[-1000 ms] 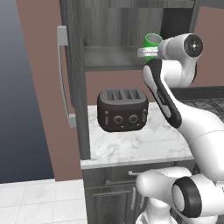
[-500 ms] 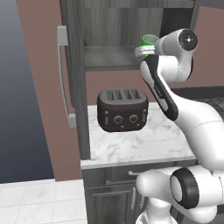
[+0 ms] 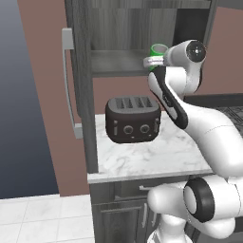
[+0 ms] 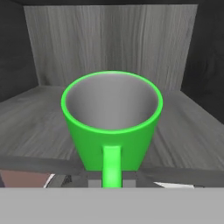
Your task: Move the mug from next to the sink to the open cabinet. Then, move the bowl with the lime to the fridge to clear the area for faucet cleaning.
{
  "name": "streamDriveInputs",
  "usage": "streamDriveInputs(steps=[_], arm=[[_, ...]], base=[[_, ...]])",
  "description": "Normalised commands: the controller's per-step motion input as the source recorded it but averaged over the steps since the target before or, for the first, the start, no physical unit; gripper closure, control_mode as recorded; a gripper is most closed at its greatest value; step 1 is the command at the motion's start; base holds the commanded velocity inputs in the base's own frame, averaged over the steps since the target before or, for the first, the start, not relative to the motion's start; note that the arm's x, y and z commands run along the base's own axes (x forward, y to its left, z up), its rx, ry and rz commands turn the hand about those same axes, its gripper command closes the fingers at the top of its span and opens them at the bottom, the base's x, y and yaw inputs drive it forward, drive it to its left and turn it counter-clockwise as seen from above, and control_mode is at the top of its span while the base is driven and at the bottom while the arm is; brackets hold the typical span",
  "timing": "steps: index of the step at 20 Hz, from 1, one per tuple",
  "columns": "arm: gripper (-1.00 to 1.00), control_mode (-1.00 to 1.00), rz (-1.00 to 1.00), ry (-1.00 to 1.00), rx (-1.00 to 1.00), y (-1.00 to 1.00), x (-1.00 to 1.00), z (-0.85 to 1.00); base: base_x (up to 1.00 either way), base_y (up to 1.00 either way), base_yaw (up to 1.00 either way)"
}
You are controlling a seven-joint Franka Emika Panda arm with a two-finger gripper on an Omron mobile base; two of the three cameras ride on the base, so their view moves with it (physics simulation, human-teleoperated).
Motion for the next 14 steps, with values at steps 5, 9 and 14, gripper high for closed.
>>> streamDriveInputs(steps=[5,9,14], arm=[[1.0,-1.0,0.0,0.06,0.0,0.0,0.59,0.02],[1.0,-1.0,0.0,0.01,0.0,0.0,0.43,0.03],[1.0,-1.0,0.0,0.0,0.0,0.0,0.23,0.01]], base=[[0.0,0.0,0.0],[0.0,0.0,0.0],[0.0,0.0,0.0]])
